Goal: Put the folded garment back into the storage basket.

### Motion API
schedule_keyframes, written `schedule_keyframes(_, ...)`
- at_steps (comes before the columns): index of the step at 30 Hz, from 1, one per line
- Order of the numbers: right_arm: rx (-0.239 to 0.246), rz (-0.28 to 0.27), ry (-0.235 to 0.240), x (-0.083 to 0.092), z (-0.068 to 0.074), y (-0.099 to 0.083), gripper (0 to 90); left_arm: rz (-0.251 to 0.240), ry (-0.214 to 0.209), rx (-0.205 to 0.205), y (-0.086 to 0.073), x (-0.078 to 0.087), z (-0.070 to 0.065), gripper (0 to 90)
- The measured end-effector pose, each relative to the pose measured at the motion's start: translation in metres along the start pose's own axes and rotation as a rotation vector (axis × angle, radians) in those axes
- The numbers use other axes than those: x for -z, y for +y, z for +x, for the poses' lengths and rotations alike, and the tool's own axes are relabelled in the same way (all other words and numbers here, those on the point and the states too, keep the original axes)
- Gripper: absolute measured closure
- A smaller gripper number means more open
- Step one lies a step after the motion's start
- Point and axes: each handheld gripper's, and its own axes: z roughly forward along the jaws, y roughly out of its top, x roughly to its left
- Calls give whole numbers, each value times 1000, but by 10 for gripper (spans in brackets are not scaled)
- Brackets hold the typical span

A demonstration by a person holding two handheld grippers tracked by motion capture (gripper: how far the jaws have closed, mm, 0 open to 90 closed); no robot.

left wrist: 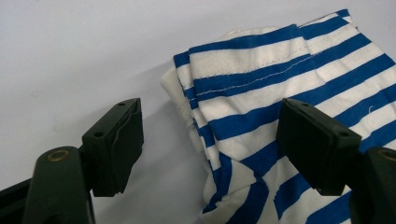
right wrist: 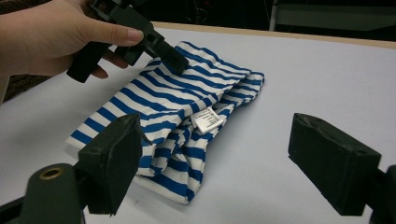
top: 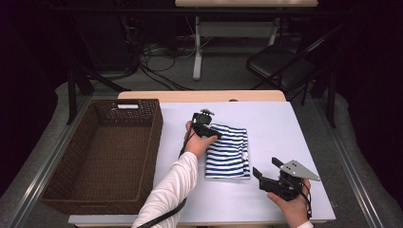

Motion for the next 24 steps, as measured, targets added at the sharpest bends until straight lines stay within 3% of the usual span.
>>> schedule_keyframes(12,-4,4,-5,0,0,0,173,23,8,-15,2,-3,-6,266)
schedule_keyframes(17,-9,8,-6,-2,2,2,179,31,12,-46,2,-3,-9,317)
schedule_keyframes(24,-11,22,-5,-7,9,7,197,27,6,-53,2,-4,-11,380)
